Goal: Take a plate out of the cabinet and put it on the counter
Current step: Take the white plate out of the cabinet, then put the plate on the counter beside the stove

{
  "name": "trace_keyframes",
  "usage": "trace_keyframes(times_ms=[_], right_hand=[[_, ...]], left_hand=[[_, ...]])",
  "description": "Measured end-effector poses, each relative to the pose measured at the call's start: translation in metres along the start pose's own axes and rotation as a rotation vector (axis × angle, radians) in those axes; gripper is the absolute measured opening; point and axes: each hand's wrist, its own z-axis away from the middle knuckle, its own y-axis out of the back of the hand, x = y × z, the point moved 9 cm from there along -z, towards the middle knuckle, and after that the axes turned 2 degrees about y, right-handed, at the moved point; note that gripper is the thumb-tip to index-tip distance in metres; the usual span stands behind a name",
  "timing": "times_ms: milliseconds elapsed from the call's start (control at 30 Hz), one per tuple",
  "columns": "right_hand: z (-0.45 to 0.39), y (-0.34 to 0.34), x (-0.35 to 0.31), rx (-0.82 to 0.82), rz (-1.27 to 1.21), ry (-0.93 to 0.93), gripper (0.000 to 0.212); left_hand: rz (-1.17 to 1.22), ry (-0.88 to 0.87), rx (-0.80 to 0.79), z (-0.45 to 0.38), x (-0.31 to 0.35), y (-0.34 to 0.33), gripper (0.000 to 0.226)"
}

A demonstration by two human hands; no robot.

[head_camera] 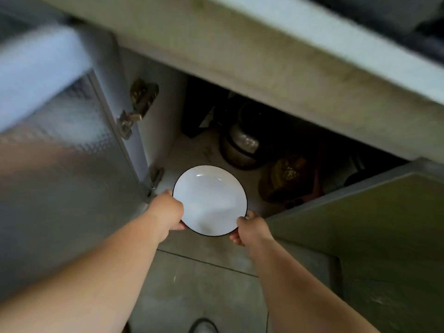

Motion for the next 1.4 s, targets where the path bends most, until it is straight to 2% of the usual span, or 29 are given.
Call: trace_keyframes(times_ms=[167, 367, 467, 667, 800, 1067, 1200, 1400], right_hand=[[0.087, 0.024, -0.035, -0.061, 0.1, 0.01, 0.032], [0.181, 0.059, -0.073, -0.089, 0.119, 0.046, 0.021], [0.228, 0.065, -0.085, -0.133, 0.13, 0.079, 0.027], [0.293, 0.059, -0.122, -0.241, 0.144, 0.157, 0.03], [0.321, 0.054, -0.164, -0.285, 0.138, 0.252, 0.032], [0.369, 0.055, -0.251, -0.335, 0.127, 0.481, 0.018], [0.369, 0.045, -0.29, -0.257, 0.111, 0.553, 0.021], [0.367, 0.029, -0.336, -0.231, -0.007, 0.508, 0.016]], left_hand=[[-0.048, 0.0, 0.066, 0.092, 0.025, 0.038, 0.042], [-0.092, 0.009, 0.037, 0.19, 0.063, 0.076, 0.047], [-0.115, -0.015, 0.049, 0.237, 0.081, 0.101, 0.043], [-0.15, -0.041, 0.094, 0.311, 0.109, 0.154, 0.065], [-0.058, -0.088, 0.134, 0.344, 0.13, 0.189, 0.062], [0.256, -0.221, 0.187, 0.386, 0.169, 0.235, 0.047], [0.329, -0.274, 0.251, 0.392, 0.186, 0.254, 0.045], [0.409, -0.321, 0.263, 0.377, 0.22, 0.28, 0.048]])
